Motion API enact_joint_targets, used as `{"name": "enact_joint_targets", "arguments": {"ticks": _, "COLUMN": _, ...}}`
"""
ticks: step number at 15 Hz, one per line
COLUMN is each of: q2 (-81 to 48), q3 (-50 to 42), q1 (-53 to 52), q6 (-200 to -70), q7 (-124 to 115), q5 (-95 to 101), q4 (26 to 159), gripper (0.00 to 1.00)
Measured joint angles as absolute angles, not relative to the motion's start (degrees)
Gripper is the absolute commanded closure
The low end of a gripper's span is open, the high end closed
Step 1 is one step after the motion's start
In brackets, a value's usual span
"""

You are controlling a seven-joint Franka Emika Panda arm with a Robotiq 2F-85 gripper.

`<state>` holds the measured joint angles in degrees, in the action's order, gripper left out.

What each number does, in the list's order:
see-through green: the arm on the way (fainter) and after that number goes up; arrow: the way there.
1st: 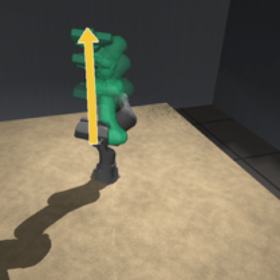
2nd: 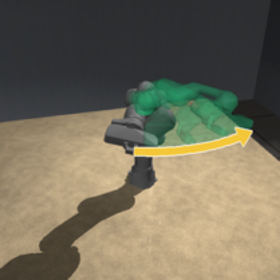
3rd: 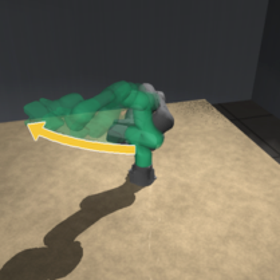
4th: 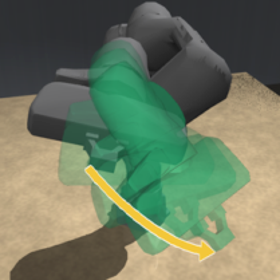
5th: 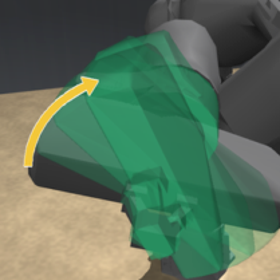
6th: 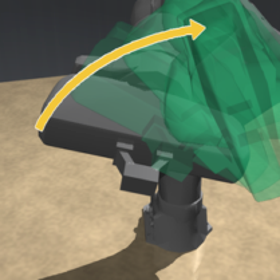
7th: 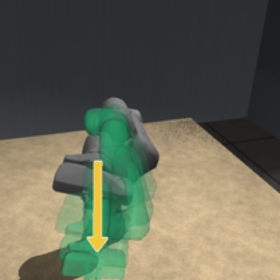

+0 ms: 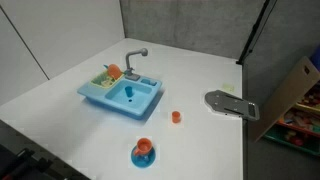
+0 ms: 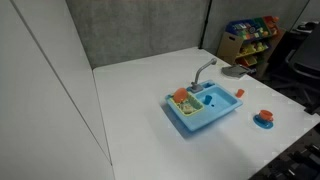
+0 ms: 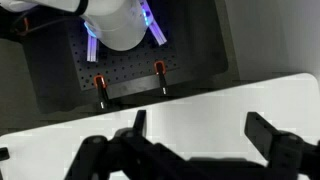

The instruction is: Pick up the orange cup and put it in the blue cup in the sink

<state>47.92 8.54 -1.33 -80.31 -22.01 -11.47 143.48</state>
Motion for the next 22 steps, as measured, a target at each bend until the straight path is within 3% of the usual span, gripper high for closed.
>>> {"name": "enact_joint_targets", "arguments": {"ticks": 14, "q2": 46.9, "q3": 10.7, "q1": -0.4, "q6": -83.1, "q7": -22.0, "q5": -11.4, "q4": 142.0, "gripper": 0.00}}
{"name": "enact_joint_targets", "arguments": {"ticks": 22, "q2": 39.4, "q3": 11.3, "q1": 3.1, "q6": -90.3, "q7": -22.6, "q5": -10.7, "q4": 134.5, "gripper": 0.00}}
